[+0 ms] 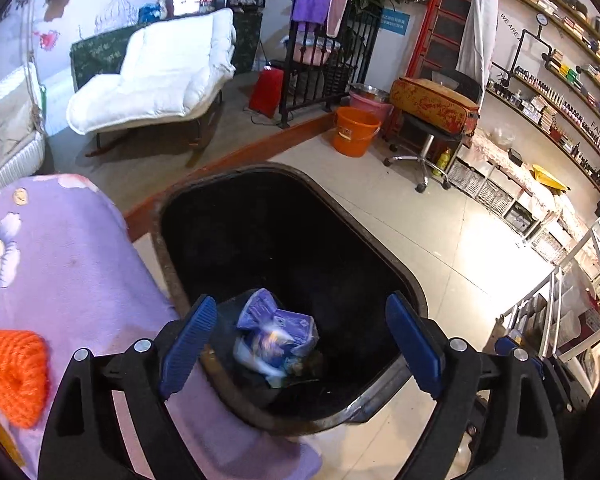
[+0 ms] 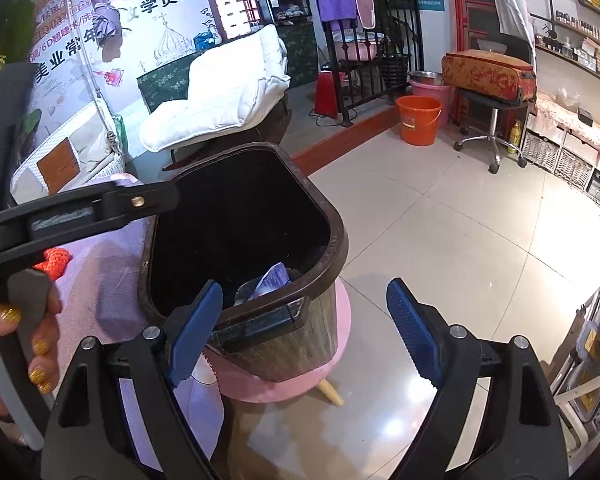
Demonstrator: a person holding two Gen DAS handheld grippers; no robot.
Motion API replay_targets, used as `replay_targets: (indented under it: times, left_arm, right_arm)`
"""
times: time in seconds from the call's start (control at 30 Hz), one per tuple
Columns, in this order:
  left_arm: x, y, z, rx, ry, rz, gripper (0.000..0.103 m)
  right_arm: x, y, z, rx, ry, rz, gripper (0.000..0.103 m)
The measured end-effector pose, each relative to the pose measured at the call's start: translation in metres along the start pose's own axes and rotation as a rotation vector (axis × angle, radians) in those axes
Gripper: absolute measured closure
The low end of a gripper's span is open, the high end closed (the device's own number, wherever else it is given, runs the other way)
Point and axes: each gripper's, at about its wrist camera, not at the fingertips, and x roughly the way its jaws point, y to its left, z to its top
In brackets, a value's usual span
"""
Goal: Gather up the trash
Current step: 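Move both tools back over the table toward the remaining trash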
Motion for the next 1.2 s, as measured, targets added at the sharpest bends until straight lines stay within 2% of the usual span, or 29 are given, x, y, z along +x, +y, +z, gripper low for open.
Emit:
replay_targets:
  times: [0.1,0.27,0.53,0.93,1.1,1.2]
  left_arm:
    - [-0.018,0.003,-0.007,0.012,-0.049,0.043,0.016]
    - [-0.055,0.018,-0.027,0.015,-0.137,0.159,0.015]
    - [-0.108,0.059,-0.057,-0.097,-0.231,0.303,0.015]
    - [-0.156,0.130,-0.112,-0.293,-0.202,0.423,0.015]
    - [-0.180,0.165,-0.137,-0.363,-0.195,0.479,0.015]
    - [-0.196,0.188,-0.153,-0.415,-0.191,0.541,0.015]
  right_arm:
    - [0.001,0.006,0.002,-0.012,0.002,0.014,0.019]
    - [0.003,0.022,0.003,-0.037,0.007,0.046,0.019]
    - [0.001,0.056,0.002,-0.106,0.012,0.117,0.019]
    - [-0.012,0.126,-0.006,-0.227,0.031,0.263,0.019]
    - [-0.022,0.166,-0.011,-0.283,0.049,0.360,0.019]
    - [-0.027,0.194,-0.018,-0.317,0.072,0.428,0.019]
